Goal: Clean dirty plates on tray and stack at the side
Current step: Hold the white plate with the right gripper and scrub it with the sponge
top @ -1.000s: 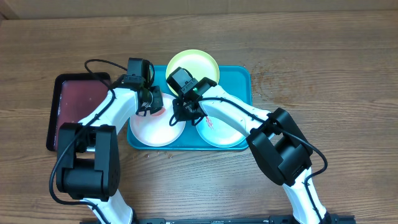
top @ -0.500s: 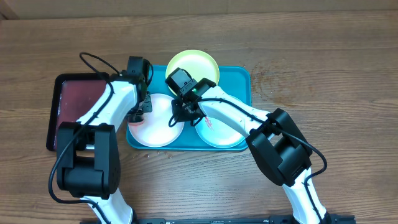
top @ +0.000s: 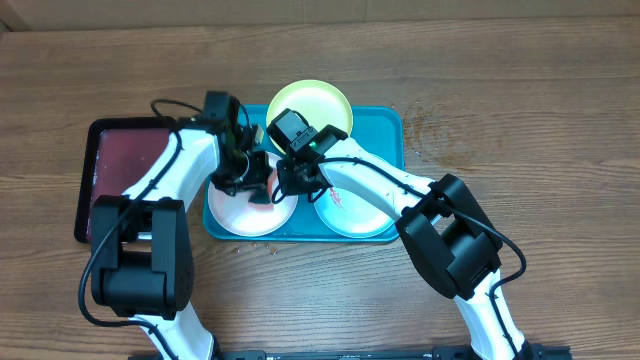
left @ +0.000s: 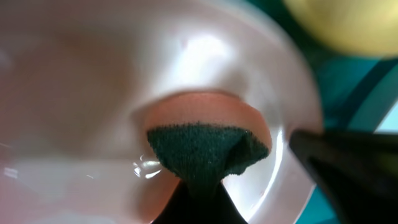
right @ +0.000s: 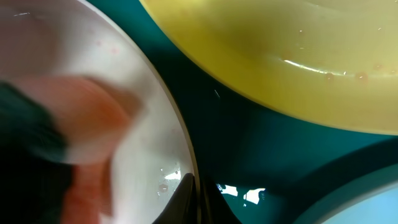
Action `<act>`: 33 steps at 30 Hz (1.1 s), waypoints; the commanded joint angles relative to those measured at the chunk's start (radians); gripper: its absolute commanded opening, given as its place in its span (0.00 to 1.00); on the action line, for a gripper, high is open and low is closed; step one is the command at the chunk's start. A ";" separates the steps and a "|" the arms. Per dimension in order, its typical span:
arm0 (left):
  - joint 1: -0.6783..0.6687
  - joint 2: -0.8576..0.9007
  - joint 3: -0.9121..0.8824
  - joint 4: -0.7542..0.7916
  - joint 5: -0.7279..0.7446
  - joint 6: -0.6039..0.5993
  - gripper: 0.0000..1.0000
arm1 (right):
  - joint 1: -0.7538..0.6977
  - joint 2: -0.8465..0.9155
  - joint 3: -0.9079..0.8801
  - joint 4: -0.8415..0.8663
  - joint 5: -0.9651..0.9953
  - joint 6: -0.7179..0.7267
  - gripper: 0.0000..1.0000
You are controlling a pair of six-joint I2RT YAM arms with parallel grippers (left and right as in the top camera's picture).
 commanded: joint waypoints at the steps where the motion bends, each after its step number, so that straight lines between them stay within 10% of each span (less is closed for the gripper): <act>1: -0.009 0.011 -0.077 0.062 0.027 -0.015 0.04 | -0.006 0.003 0.014 -0.001 0.024 -0.006 0.04; 10: -0.007 0.010 -0.114 0.038 -0.516 -0.261 0.04 | -0.006 0.003 0.014 -0.005 0.024 -0.006 0.04; 18: -0.007 0.010 -0.014 -0.030 -0.673 -0.278 0.04 | -0.006 0.003 0.014 -0.005 0.025 -0.006 0.04; 29: -0.008 0.010 0.058 0.004 0.035 -0.090 0.04 | -0.006 0.003 0.014 0.002 0.024 -0.006 0.04; 33: -0.008 0.015 0.057 0.028 0.051 -0.086 0.04 | -0.006 0.003 0.014 0.002 0.024 -0.006 0.04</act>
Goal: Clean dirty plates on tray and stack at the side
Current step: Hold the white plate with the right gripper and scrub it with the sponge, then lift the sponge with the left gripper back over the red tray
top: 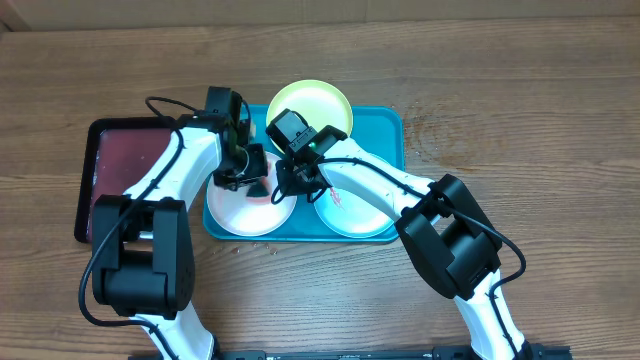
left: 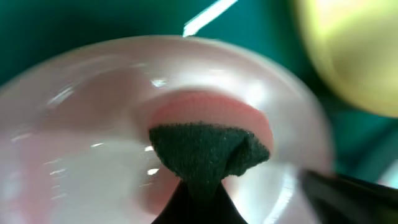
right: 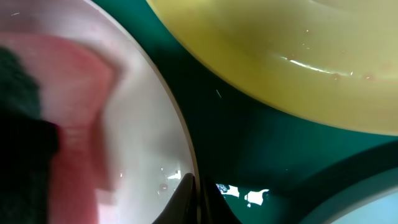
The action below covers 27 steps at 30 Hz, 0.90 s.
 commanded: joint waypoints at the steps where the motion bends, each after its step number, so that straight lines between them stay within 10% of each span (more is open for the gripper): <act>1: -0.001 0.018 0.020 0.010 0.141 0.052 0.04 | -0.008 0.003 0.014 -0.002 0.027 -0.007 0.04; 8: -0.001 0.102 0.015 0.010 0.094 0.052 0.04 | -0.008 0.003 0.014 -0.001 0.027 -0.007 0.04; 27: 0.000 -0.009 0.018 -0.068 -0.637 -0.124 0.04 | -0.008 0.003 0.014 -0.005 0.035 -0.007 0.04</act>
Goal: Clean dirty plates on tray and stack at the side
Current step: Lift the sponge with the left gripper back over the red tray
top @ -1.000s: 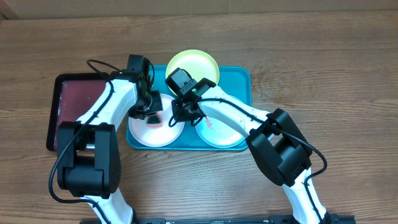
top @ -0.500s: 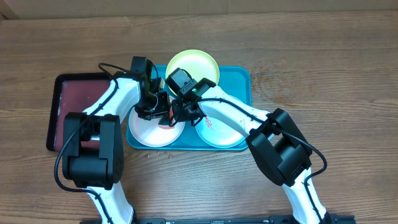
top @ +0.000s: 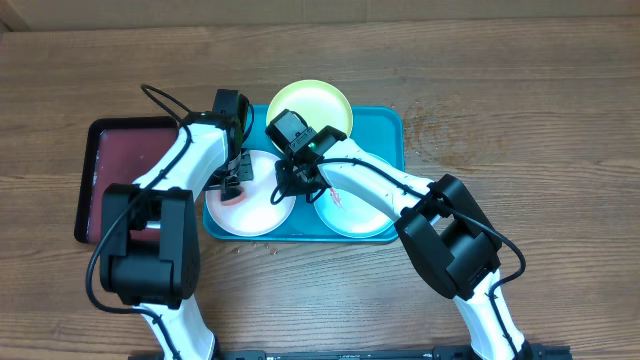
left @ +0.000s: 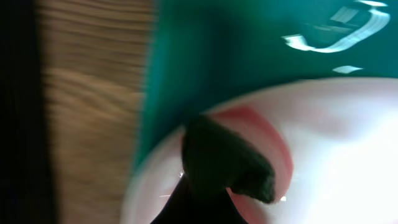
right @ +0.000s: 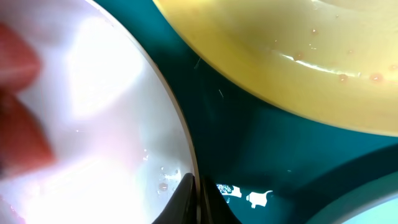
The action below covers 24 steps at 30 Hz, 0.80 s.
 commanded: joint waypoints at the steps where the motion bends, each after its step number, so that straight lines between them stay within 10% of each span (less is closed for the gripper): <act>1: 0.014 -0.102 -0.012 -0.006 -0.211 -0.056 0.04 | -0.010 0.002 0.014 -0.007 0.038 -0.007 0.04; 13: 0.056 -0.400 -0.012 -0.002 -0.116 -0.122 0.04 | -0.010 0.002 0.014 -0.003 0.057 -0.008 0.04; 24: 0.415 -0.451 -0.013 -0.034 0.200 -0.134 0.04 | 0.018 -0.010 0.151 -0.064 0.110 -0.083 0.04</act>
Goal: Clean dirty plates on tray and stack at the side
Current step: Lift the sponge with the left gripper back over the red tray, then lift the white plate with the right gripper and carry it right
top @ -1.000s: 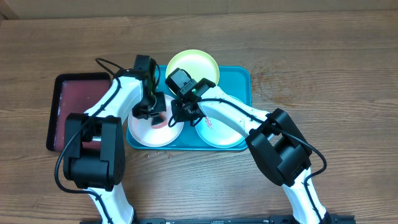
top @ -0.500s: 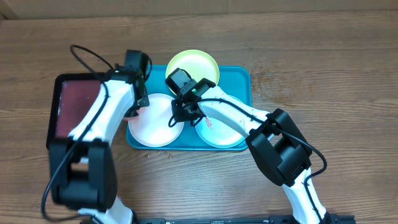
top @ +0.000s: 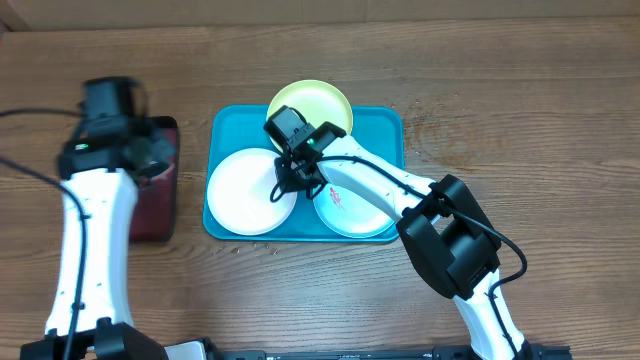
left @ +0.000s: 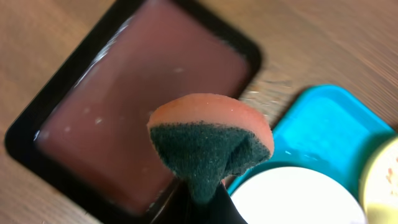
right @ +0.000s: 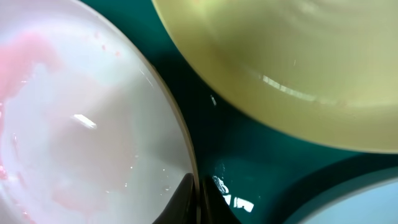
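On the teal tray lie a white plate, a yellow-green plate and a pale blue plate with a red smear. My right gripper is shut on the white plate's right rim; pink smears show on that plate. My left gripper is shut on an orange and dark green sponge. It hangs above the right end of a dark red tray, to the left of the teal tray. Overhead, the left gripper looks blurred.
The dark red tray with a black rim lies on the wooden table left of the teal tray. A few crumbs lie at the teal tray's front edge. Bare wood extends to the right and front.
My left gripper has left the white plate with the sponge and is now up over the dark red tray at the left. The right gripper still grips the plate's rim.
The sponge in my left gripper pressed on the right part of the white plate, then nearer its middle, then at its left edge, while the right gripper held the rim. Now the sponge is off the plate, over the dark red tray.
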Action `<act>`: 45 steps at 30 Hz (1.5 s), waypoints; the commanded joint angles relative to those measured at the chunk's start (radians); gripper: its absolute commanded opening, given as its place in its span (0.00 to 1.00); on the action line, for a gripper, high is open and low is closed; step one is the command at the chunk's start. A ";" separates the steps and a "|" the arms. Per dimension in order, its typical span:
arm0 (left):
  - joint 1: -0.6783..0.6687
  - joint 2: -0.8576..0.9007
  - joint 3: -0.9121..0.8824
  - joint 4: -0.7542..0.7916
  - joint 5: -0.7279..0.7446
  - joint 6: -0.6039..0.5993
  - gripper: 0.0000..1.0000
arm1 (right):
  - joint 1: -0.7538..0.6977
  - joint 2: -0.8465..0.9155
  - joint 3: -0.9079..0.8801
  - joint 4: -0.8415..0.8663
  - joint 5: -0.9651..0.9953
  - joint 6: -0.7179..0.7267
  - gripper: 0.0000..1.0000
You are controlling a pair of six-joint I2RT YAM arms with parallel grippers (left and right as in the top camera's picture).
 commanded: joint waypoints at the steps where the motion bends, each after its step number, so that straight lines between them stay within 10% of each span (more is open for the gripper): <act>1: 0.103 0.032 -0.002 -0.026 0.129 -0.022 0.04 | 0.024 -0.015 0.117 -0.037 0.114 -0.036 0.04; 30: 0.246 0.186 -0.004 -0.026 0.172 -0.018 0.04 | 0.307 -0.022 0.314 -0.057 1.289 -0.471 0.04; 45: 0.246 0.189 -0.004 -0.021 0.172 -0.019 0.04 | 0.324 -0.022 0.314 0.070 1.350 -0.665 0.04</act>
